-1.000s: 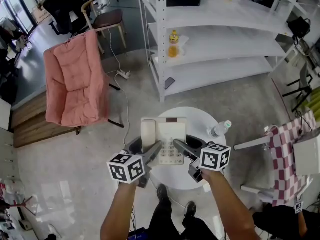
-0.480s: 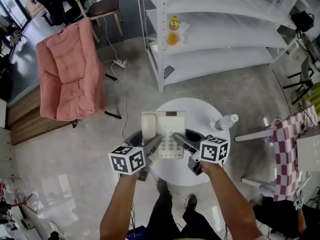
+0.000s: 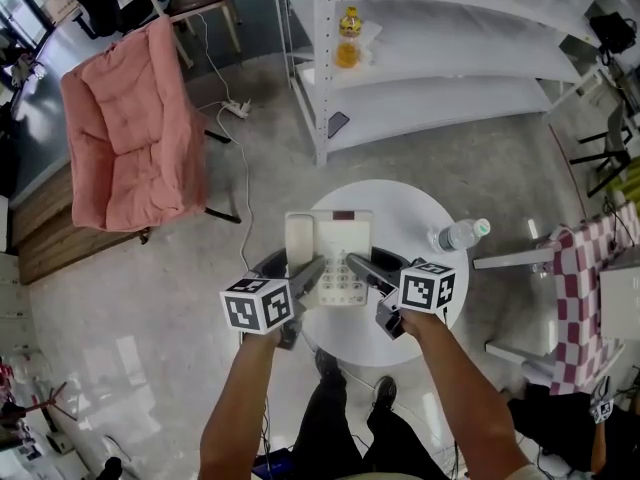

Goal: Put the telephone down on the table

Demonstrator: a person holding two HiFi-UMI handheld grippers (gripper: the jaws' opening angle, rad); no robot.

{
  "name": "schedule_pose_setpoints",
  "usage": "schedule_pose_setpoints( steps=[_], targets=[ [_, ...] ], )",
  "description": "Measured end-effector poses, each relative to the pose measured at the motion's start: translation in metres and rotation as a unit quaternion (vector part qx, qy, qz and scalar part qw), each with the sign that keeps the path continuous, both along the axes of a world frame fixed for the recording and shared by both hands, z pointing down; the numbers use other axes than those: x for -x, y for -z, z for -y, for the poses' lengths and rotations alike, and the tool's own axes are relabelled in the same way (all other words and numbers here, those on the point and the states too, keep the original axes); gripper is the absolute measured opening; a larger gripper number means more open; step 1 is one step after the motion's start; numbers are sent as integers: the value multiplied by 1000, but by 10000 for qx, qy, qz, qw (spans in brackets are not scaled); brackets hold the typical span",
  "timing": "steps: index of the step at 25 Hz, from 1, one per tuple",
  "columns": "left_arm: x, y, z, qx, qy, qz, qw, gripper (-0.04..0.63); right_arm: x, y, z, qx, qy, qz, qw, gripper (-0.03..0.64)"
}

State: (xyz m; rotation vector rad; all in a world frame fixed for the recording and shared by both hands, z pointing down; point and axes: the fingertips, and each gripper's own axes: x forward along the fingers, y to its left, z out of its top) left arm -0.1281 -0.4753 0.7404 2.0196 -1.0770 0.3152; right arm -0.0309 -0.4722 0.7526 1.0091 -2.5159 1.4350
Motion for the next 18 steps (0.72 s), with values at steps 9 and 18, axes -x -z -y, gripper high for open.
schedule_pose_setpoints(
  steps=[9,18],
  targets=[
    [3,-36,5,248,18,-23,9997,321,1,-35,3,248,-79,-38,9997,215],
    [-3,-72,1,636,-19,-255,9976,321,-3,-64,4,432,-177,-345,9983,218]
  ],
)
